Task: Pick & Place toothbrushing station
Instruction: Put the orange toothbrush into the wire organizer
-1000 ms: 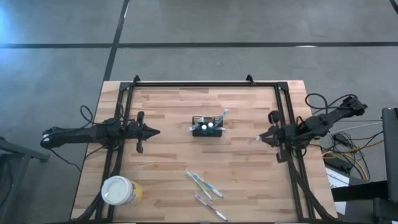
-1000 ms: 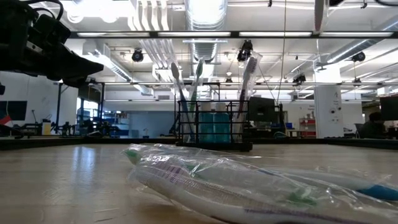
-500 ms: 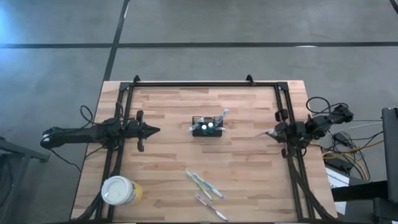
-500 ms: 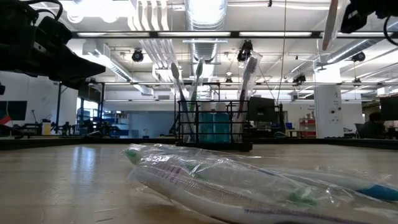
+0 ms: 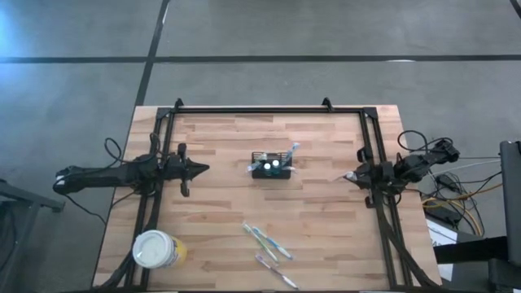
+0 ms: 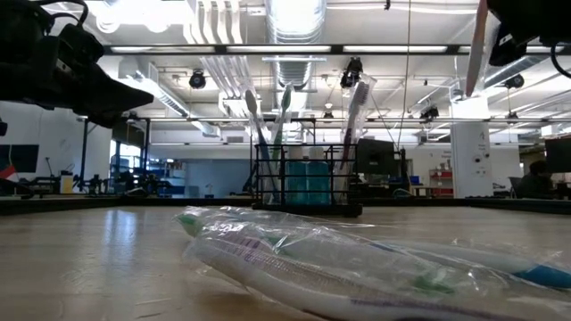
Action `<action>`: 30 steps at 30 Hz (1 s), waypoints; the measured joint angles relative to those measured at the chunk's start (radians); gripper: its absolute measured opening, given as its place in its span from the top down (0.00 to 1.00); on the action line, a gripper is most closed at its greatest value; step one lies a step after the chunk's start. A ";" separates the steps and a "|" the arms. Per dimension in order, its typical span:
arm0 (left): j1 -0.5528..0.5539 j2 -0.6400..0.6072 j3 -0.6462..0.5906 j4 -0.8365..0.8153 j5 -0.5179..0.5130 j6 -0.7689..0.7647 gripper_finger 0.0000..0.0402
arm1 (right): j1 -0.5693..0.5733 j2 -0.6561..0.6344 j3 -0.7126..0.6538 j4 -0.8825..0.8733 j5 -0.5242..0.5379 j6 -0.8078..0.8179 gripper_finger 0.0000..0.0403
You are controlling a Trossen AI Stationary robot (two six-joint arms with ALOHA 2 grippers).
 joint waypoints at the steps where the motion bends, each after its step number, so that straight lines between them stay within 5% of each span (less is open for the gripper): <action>1: 0.000 0.000 0.000 -0.001 -0.002 0.002 0.99 | 0.000 -0.001 -0.007 0.000 0.003 0.007 0.98; 30: 0.000 0.001 0.000 -0.001 -0.002 -0.033 0.99 | -0.001 -0.001 -0.044 0.000 0.052 0.024 0.98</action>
